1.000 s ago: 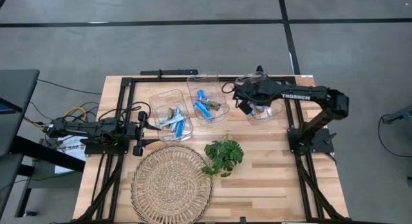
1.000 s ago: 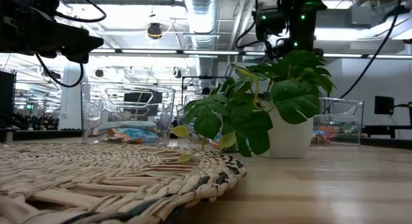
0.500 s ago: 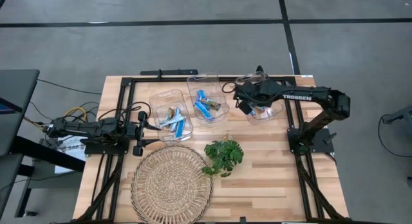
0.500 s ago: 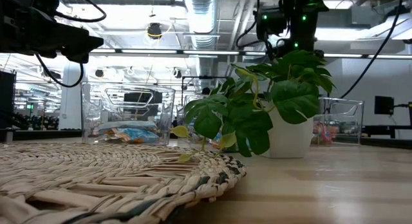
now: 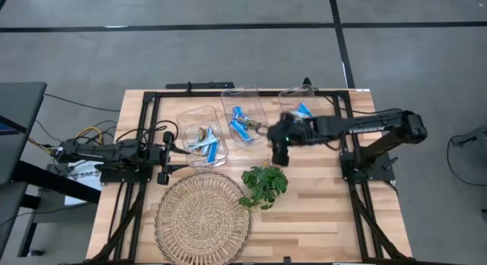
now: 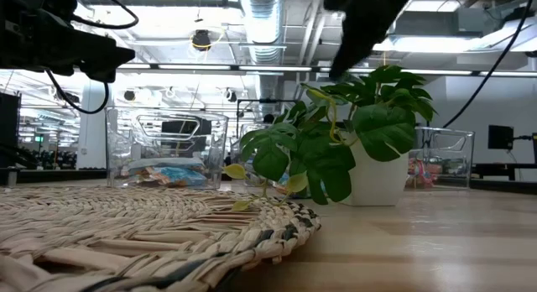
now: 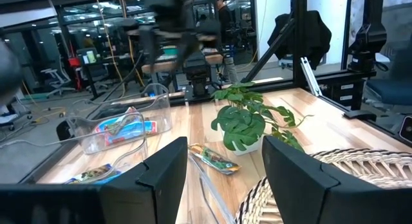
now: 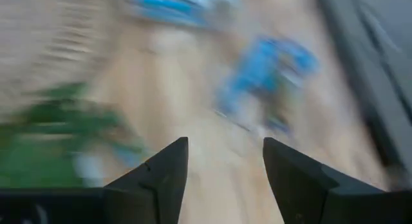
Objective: Pick and place Granola Bars by type
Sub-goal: Adjust the potted plant
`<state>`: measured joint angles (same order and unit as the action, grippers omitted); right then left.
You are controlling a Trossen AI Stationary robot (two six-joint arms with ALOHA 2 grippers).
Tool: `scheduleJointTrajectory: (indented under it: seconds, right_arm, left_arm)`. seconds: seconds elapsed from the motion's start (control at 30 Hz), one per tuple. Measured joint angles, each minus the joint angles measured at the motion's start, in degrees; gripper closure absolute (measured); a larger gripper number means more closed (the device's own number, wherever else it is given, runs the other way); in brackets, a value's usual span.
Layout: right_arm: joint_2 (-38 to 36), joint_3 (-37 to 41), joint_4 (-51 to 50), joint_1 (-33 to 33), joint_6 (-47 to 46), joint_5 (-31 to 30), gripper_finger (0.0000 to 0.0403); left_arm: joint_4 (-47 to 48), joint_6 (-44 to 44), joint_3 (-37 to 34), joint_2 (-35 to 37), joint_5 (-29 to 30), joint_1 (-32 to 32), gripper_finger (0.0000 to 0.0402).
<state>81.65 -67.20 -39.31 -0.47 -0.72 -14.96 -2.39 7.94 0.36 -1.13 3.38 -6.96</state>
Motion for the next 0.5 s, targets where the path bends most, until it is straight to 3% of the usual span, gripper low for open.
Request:
scheduleJointTrajectory:
  seconds: [0.17, 0.5]
  right_arm:
    - [0.63, 0.00, 6.53, 7.66, 4.75, 5.94, 0.0224]
    - [5.42, 0.00, 13.45, 19.44, 0.29, 6.25, 0.0323]
  left_arm:
    - [-0.01, -0.32, 0.00, 0.00, 0.02, 0.00, 0.0206]
    - [0.00, -0.36, 0.00, 0.00, 0.02, 0.00, 0.0206]
